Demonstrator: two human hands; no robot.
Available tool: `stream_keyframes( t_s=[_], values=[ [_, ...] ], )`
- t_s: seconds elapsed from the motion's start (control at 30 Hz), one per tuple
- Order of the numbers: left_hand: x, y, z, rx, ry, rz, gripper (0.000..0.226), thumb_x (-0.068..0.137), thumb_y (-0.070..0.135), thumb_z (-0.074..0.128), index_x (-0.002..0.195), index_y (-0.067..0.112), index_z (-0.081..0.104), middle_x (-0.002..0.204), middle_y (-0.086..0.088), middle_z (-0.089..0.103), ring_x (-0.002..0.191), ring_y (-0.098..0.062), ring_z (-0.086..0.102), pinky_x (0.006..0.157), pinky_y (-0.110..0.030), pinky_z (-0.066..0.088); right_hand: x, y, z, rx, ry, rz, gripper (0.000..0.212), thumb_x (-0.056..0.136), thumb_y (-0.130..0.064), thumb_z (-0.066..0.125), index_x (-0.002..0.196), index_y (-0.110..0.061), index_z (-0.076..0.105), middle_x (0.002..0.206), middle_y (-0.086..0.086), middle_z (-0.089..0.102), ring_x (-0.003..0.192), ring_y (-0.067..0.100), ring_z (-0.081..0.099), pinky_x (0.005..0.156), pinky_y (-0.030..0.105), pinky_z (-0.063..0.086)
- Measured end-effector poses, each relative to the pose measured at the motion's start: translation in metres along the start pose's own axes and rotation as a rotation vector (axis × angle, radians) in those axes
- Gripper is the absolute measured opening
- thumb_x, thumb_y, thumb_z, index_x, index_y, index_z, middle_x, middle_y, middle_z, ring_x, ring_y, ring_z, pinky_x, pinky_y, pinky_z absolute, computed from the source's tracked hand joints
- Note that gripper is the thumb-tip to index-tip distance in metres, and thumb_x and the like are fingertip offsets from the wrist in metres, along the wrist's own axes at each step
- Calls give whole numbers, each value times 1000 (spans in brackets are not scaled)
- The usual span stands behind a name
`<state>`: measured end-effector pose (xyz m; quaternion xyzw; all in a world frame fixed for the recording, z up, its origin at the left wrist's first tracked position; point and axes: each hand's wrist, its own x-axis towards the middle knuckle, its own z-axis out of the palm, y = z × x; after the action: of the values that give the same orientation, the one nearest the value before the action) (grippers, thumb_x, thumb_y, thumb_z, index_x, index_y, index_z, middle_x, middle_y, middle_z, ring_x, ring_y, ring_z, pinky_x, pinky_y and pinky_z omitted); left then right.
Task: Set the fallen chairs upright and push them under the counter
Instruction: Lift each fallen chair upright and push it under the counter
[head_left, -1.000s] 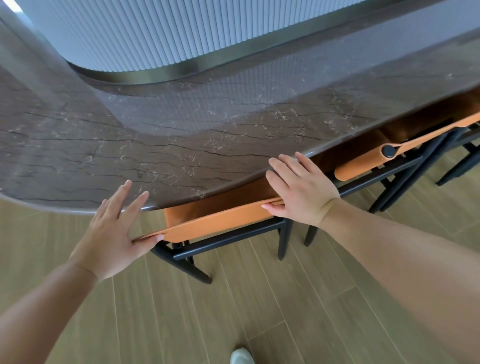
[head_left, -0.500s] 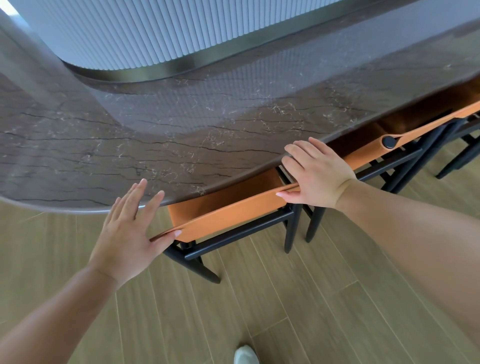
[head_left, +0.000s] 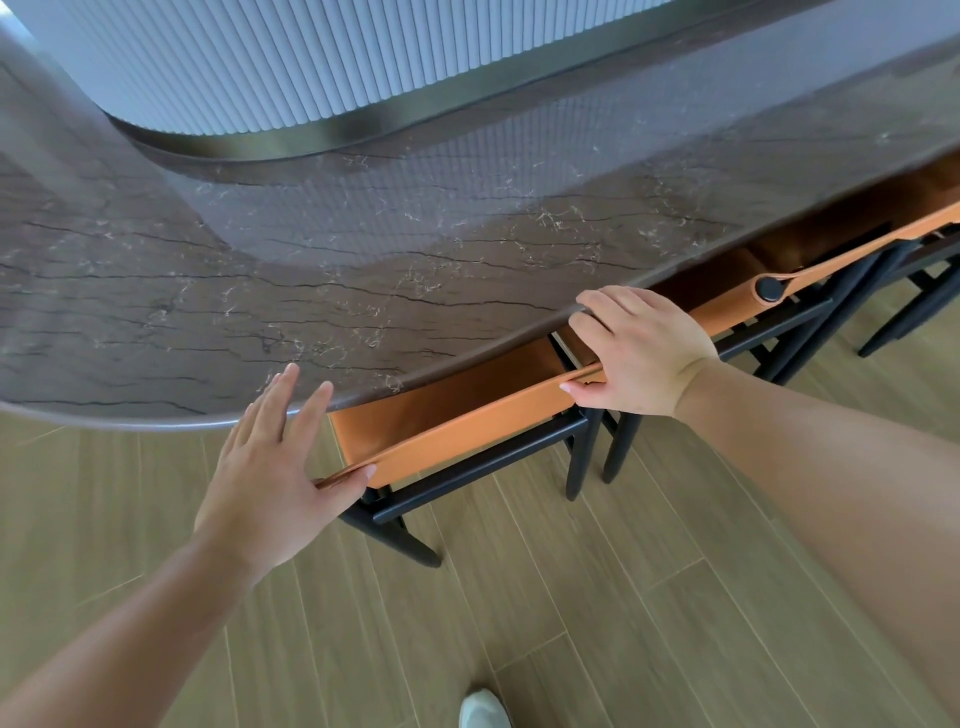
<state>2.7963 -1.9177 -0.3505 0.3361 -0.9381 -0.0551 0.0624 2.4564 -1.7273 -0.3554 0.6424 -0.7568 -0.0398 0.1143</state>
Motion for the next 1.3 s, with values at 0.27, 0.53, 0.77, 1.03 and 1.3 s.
stream_keyframes(
  t_s=[0.27,0.53,0.77,1.03,1.3],
  values=[
    [1,2,-1,56,-38,-10,95,80,75,57,153,19,34,164,-10,18,149,-29,20,119,-47,22,-3,-7,0,-13,-49,103,77,81,-68,51,133,-11,50,136,16,52,124,35,49,111,51,32],
    [-11,31,-15,276,-324,-146,95,87,77,20,148,26,-33,162,-12,-26,150,-29,-20,123,-54,5,-33,-50,-31,182,-268,184,98,85,-57,61,156,-16,9,163,16,17,151,33,13,121,54,12],
    [-91,69,-57,-346,-227,-272,87,96,54,51,156,38,-9,163,14,-16,151,-11,-13,123,-42,4,-64,-86,-98,638,-302,343,82,93,-46,58,157,-24,11,166,2,5,151,26,13,120,45,23],
    [-126,121,-139,-1334,42,-622,40,101,41,50,140,35,46,135,3,59,123,-9,55,112,-38,38,-89,-103,-196,1374,-37,717,57,97,-38,56,148,-22,35,146,0,44,130,18,44,108,37,40],
    [-178,149,-198,-1608,161,-616,34,98,43,52,125,25,63,122,0,70,114,-20,65,100,-42,48,-135,-126,-243,1866,11,803,24,101,-31,52,123,-21,55,121,3,62,112,19,62,103,42,49]
  ],
)
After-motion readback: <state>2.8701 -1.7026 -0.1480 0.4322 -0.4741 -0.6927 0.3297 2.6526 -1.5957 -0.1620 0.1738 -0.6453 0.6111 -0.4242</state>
